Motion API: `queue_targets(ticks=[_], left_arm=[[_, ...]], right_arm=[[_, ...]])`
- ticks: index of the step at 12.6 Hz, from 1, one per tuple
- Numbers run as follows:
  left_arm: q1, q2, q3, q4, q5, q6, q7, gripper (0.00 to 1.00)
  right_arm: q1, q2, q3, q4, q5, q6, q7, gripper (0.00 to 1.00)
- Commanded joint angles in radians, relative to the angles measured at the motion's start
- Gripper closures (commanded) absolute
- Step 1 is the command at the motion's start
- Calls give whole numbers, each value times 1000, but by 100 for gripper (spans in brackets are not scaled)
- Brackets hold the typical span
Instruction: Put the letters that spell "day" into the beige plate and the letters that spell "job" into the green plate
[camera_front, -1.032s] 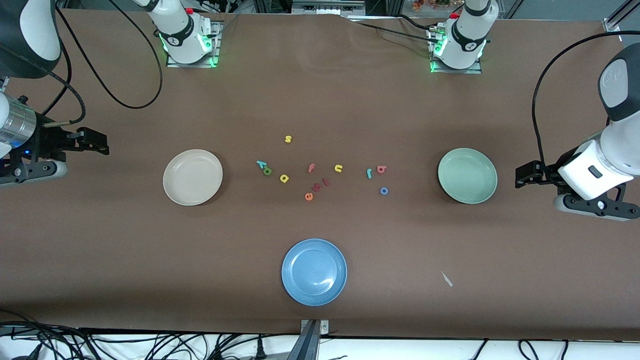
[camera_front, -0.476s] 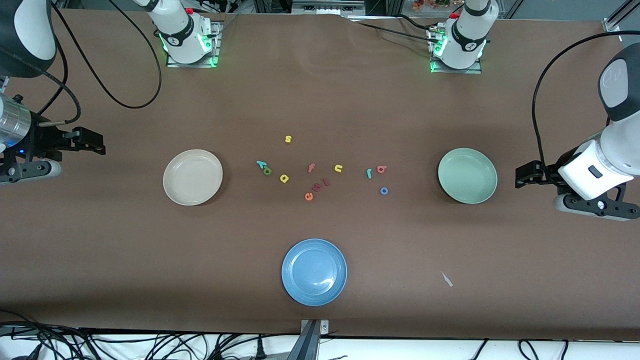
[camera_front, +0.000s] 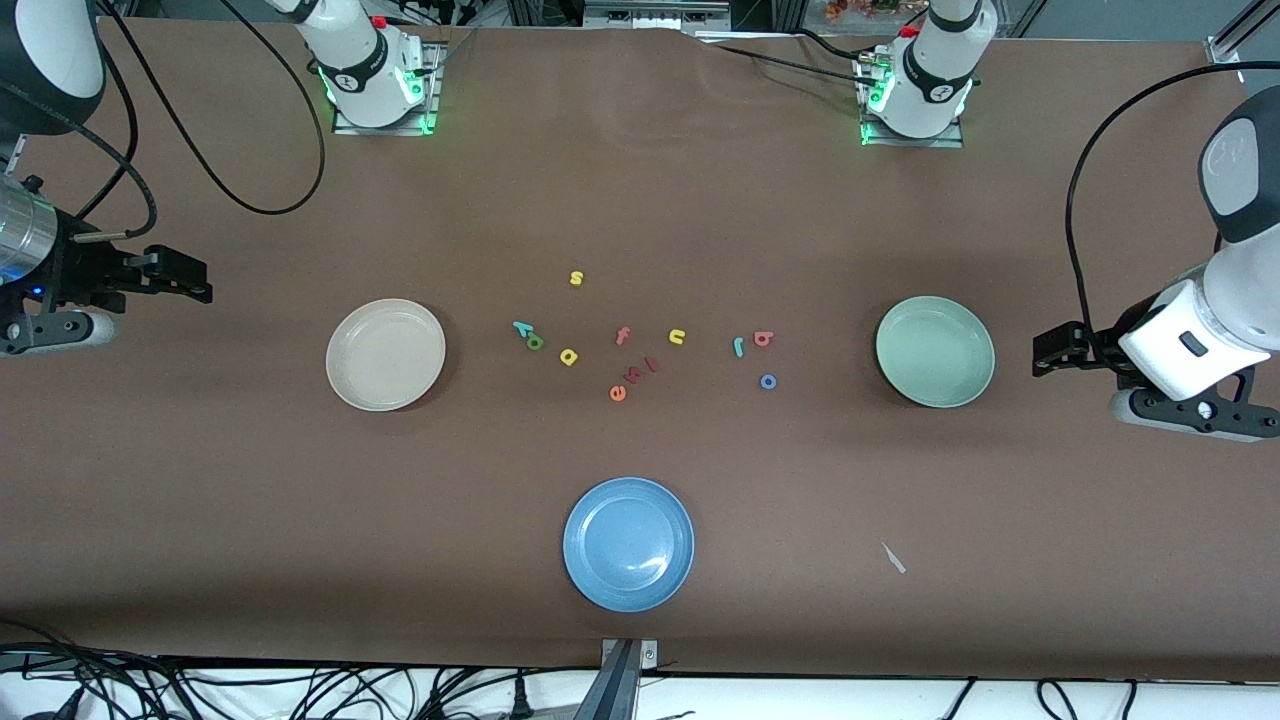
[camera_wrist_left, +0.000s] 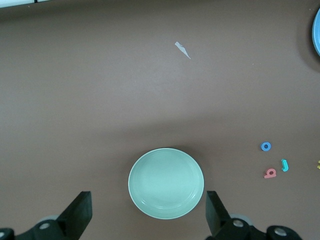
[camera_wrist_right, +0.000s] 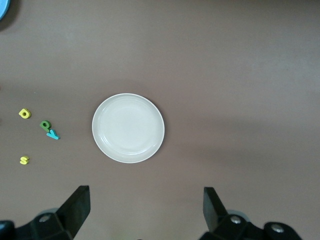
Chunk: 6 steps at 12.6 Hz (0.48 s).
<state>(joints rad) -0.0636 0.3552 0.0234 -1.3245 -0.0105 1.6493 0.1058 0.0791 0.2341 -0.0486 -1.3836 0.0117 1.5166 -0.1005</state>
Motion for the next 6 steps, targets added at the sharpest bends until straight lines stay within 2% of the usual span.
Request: queue_targets(ticks=[1,6], left_arm=[[-2,-9,3,10,-19,-13,-8,0],[-2,1,7,4,-5,-17,-17,0]], right_arm=[[-5,-18,4,6,28,-41,21,0],[-5,-15,3,5,60,-29,21,0]])
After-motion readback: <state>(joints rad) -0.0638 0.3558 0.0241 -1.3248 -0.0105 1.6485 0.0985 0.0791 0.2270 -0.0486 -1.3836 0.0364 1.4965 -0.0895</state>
